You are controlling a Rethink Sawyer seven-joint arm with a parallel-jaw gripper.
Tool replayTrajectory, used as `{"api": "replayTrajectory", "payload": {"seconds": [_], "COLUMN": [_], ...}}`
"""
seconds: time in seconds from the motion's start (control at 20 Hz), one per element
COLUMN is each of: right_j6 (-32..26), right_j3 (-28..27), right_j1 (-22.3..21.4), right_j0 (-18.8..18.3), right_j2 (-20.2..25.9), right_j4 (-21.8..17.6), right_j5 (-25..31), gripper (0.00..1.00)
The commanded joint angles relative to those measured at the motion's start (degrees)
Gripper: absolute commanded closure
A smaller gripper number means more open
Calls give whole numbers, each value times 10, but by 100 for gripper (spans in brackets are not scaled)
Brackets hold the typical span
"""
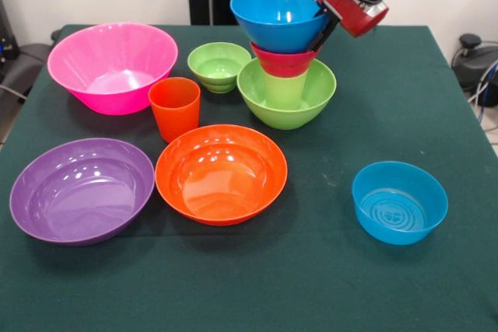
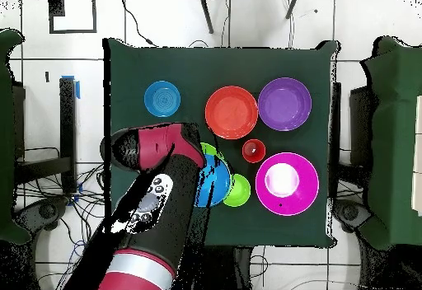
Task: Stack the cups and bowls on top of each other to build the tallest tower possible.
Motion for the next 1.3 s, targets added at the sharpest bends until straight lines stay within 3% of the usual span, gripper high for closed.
{"api": "replayTrajectory", "payload": {"seconds": [0.05, 0.9, 0.95, 1.3], "right_j6": [39, 41, 42, 53], "right_j3": [0, -11, -11, -9], "right_j1": [39, 49, 50, 50], "right_j0": [10, 18, 21, 22], "right_j2": [41, 27, 23, 20], "right_j4": [-17, -22, -24, -14], "right_j5": [-39, -37, -43, -52], "gripper": [100, 100, 0, 0]}}
